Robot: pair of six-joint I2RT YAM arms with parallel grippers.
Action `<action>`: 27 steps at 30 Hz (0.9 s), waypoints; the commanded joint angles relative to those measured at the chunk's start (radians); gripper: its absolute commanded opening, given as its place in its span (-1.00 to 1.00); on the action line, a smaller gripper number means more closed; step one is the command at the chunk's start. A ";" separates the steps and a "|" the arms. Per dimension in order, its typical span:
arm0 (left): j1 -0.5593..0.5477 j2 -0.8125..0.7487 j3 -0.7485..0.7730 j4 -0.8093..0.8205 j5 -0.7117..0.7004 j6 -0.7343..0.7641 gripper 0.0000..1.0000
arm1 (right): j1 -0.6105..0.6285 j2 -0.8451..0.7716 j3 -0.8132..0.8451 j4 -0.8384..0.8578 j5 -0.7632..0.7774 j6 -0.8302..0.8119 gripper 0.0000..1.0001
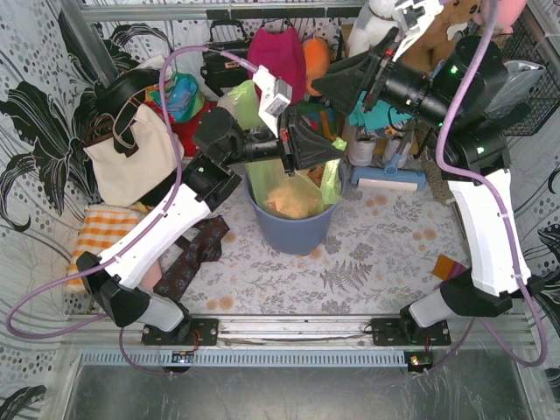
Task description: Tie the trash bag
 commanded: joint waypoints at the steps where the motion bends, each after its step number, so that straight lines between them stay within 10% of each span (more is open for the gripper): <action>1: -0.003 -0.077 -0.067 0.134 0.060 -0.016 -1.00 | 0.000 0.048 0.044 0.127 -0.251 0.047 0.27; 27: -0.006 -0.112 -0.158 0.240 0.083 -0.067 -1.00 | 0.138 0.465 0.355 0.369 -0.562 0.175 0.57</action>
